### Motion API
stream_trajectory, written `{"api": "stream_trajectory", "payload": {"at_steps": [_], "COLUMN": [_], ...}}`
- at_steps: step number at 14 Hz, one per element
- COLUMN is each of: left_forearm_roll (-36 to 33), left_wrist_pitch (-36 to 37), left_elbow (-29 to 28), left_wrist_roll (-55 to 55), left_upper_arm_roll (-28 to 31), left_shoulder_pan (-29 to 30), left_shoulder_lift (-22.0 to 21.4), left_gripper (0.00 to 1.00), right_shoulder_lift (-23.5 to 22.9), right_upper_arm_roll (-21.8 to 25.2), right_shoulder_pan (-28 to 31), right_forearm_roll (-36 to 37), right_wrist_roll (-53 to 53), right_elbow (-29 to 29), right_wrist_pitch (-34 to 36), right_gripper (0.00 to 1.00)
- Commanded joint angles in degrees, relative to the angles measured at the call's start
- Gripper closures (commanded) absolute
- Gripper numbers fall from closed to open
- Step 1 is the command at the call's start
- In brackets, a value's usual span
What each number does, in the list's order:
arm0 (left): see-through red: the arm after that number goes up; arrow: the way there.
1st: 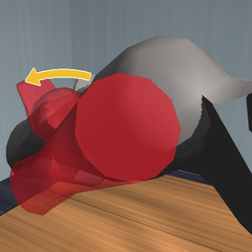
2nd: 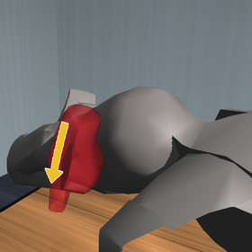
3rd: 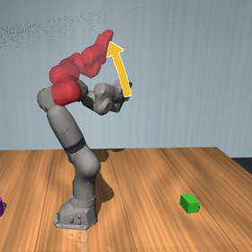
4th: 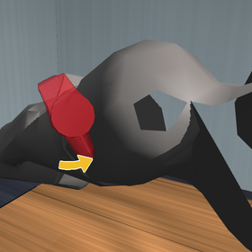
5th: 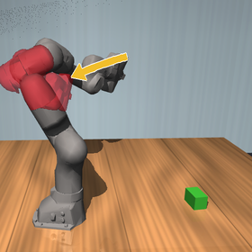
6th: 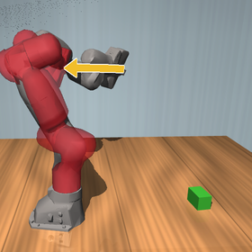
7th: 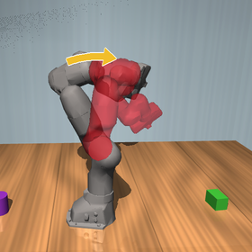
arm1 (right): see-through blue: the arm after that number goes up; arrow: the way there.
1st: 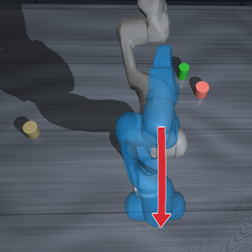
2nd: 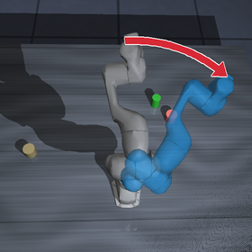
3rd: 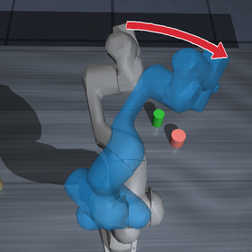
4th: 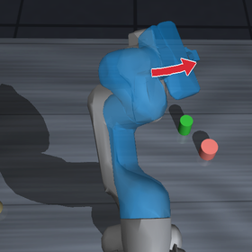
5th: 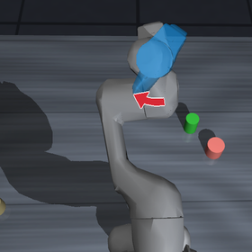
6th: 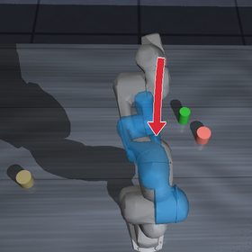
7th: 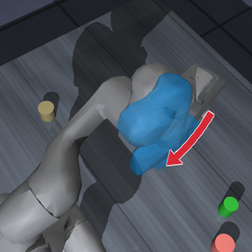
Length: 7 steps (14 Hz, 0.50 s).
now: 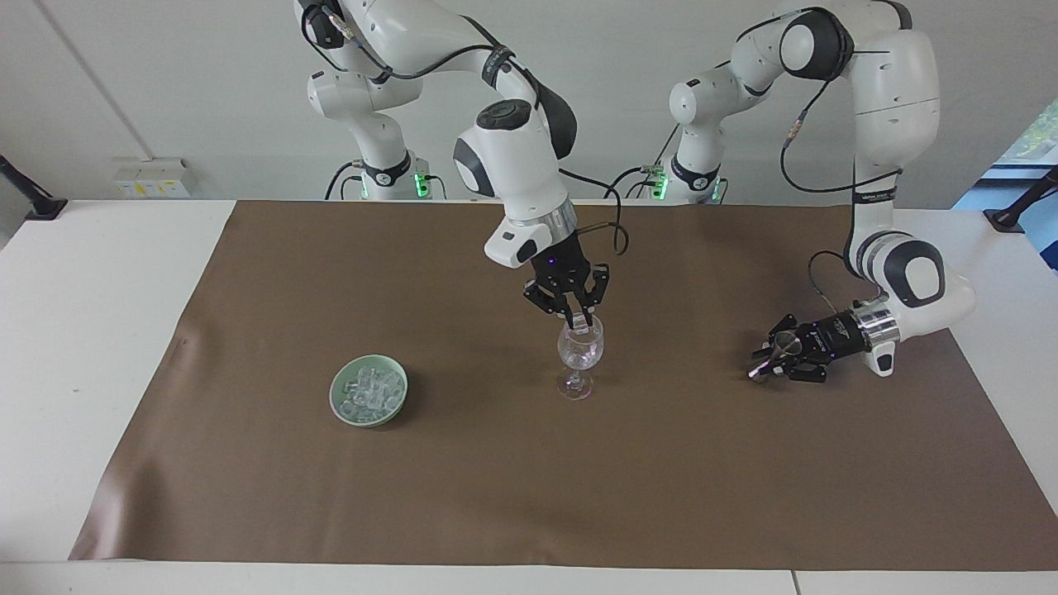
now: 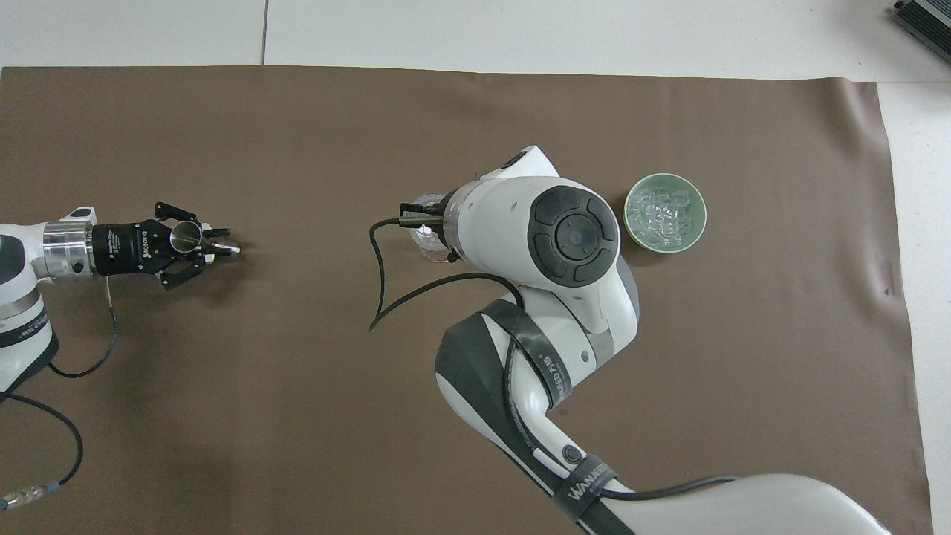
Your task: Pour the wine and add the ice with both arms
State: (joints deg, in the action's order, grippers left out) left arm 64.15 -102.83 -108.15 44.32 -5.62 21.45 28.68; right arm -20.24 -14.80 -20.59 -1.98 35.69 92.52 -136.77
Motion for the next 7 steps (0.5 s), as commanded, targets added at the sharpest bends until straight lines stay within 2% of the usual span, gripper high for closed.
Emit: {"api": "stream_trajectory", "payload": {"at_steps": [1, 3, 4, 5, 7], "left_forearm_roll": [1.1, 1.0, 1.0, 1.0, 0.9], "left_wrist_pitch": [0.3, 0.3, 0.3, 0.3, 0.4], "left_elbow": [-1.1, -1.1, -1.0, -1.0, -0.9], "left_wrist_roll": [-1.3, -1.3, -1.3, -1.3, -1.3], "left_upper_arm_roll": [-0.4, -0.4, -0.4, -0.3, -0.3], "left_shoulder_pan": [0.8, 0.8, 0.8, 0.8, 0.8], "left_shoulder_lift": [-0.4, -0.4, -0.4, -0.4, -0.4], "left_gripper": [0.65, 0.63, 0.58, 0.39, 0.15], "right_shoulder_lift": [-0.6, -0.6, -0.6, -0.6, -0.6], "right_upper_arm_roll": [-0.8, -0.8, -0.8, -0.8, -0.8], "right_shoulder_pan": [0.6, 0.5, 0.5, 0.6, 0.6], "right_forearm_roll": [-0.7, -0.7, -0.7, -0.8, -0.9], "right_wrist_roll": [-1.3, -0.8, -0.8, -0.8, -0.7], "right_elbow": [-0.9, -0.9, -0.9, -0.9, -0.9], "right_wrist_pitch": [-0.3, -0.3, -0.3, -0.3, -0.3], "right_gripper": [1.00, 1.00, 1.00, 0.99, 0.90]}}
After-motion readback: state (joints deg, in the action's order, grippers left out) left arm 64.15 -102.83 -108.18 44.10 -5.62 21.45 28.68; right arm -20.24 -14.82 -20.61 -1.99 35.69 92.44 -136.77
